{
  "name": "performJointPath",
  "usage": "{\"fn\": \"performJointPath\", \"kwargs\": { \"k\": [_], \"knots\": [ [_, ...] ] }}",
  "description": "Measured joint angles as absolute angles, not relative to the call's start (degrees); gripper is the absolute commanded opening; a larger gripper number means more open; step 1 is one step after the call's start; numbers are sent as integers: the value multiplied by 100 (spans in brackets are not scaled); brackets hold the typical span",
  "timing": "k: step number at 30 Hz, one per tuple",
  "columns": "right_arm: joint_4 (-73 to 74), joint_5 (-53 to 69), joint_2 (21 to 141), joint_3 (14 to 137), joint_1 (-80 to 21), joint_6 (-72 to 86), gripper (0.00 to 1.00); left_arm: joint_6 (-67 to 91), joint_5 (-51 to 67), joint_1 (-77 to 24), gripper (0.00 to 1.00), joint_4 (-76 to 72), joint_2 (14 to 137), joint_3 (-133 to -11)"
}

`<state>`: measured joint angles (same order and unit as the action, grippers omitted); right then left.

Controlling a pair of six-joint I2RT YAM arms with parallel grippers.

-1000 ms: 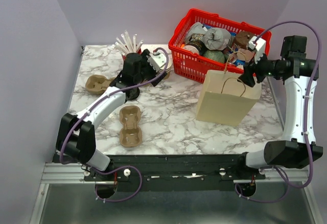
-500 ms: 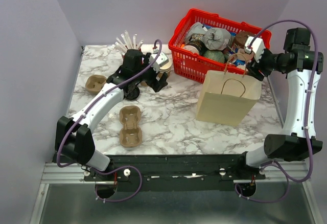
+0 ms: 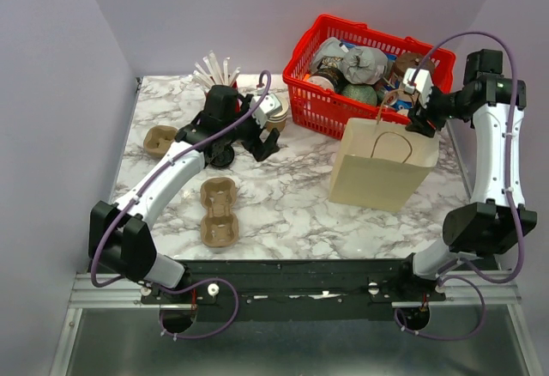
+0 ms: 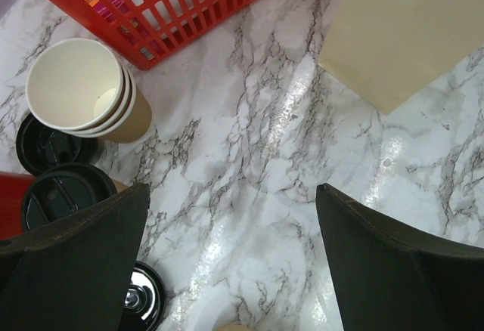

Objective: Pack the takeout coffee

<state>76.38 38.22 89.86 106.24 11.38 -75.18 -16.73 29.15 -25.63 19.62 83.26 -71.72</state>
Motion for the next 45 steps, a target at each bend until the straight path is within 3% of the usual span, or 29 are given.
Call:
{"fn": "performJointPath", "kwargs": {
  "k": [6, 10, 15, 16, 20, 27, 35, 45],
  "knots": [
    [7640, 3970, 9336, 10394, 1138, -7500, 44, -1756, 2915, -2563, 99, 2228, 8237, -7179],
    [7658, 4036, 9349, 10296, 1138, -7498, 29, -1806, 2912, -2563, 98, 2349, 8226, -7183],
    [7660, 4106, 9349, 10296, 1138, -7505, 21, -2005, 2910, -2563, 99, 2585, 8169, -7234],
    [7660, 4128, 9349, 10298, 1138, -7500, 13, -2051, 2912, -2563, 99, 2630, 8149, -7236],
    [7662, 4206, 9327, 10313, 1138, -7450, 1, -2495, 2910, -2519, 99, 3013, 7959, -7234],
    [7660, 4204, 9002, 10359, 1138, -7076, 1, -3697, 2912, -2368, 98, 4169, 7725, -7140],
    [7658, 4158, 7655, 9977, 1138, -6477, 1, -5249, 2818, -2327, 94, 5424, 7124, -5992],
    [7662, 4160, 7373, 9367, 1138, -5725, 0, -5500, 2182, -2239, 86, 5824, 7334, -5655]
  ]
}}
